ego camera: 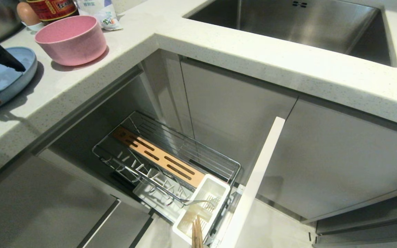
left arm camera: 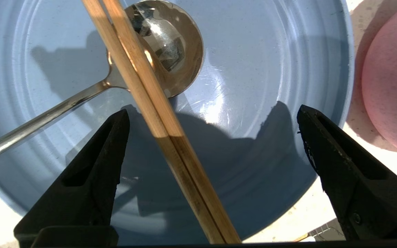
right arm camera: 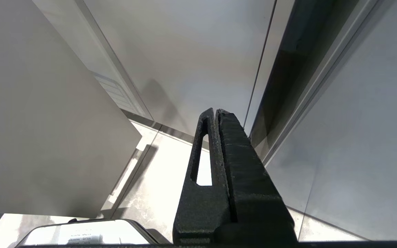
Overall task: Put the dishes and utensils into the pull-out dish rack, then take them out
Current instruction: Pick up the chopsticks and place it in the cupboard
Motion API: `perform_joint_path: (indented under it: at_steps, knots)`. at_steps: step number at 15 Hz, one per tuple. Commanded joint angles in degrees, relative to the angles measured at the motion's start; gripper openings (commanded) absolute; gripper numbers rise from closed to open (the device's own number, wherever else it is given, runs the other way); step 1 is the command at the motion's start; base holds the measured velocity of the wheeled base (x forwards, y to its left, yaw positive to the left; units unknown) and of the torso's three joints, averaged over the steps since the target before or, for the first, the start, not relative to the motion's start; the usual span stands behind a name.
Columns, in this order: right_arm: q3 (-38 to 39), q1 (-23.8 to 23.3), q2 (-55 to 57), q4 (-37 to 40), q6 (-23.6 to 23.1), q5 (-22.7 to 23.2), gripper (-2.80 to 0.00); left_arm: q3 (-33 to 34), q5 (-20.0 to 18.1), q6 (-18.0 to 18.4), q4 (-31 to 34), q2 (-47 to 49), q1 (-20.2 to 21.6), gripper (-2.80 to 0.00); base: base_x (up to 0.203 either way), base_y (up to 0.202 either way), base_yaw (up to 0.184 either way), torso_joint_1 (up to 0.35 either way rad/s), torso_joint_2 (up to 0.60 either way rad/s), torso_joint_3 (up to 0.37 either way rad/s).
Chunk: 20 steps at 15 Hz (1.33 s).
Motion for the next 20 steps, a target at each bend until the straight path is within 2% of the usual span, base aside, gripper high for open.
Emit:
perform_joint_path:
  at_steps: [1, 8, 9, 20]
  knots:
    - [0.0, 0.0, -0.2, 0.0, 0.0, 0.0, -2.8, 0.0, 0.2, -0.2, 0.3, 0.6, 0.0, 0.0, 0.0, 0.0, 0.0, 0.0, 0.0, 0.0]
    - [0.0, 0.0, -0.2, 0.0, 0.0, 0.0, -2.8, 0.1, 0.1, -0.3, 0.3, 0.7, -0.3, 0.0, 0.0, 0.0, 0.0, 0.0, 0.0, 0.0]
    - [0.0, 0.0, -0.2, 0.0, 0.0, 0.0, -2.8, 0.1, 0.1, -0.2, 0.3, 1.0, -0.3, -2.8, 0.0, 0.0, 0.0, 0.0, 0.0, 0.0]
    - [0.0, 0.0, -0.2, 0.0, 0.0, 0.0, -2.8, 0.2, -0.1, -0.3, 0.3, 1.8, -0.7, -2.8, 0.0, 0.0, 0.0, 0.0, 0.0, 0.0]
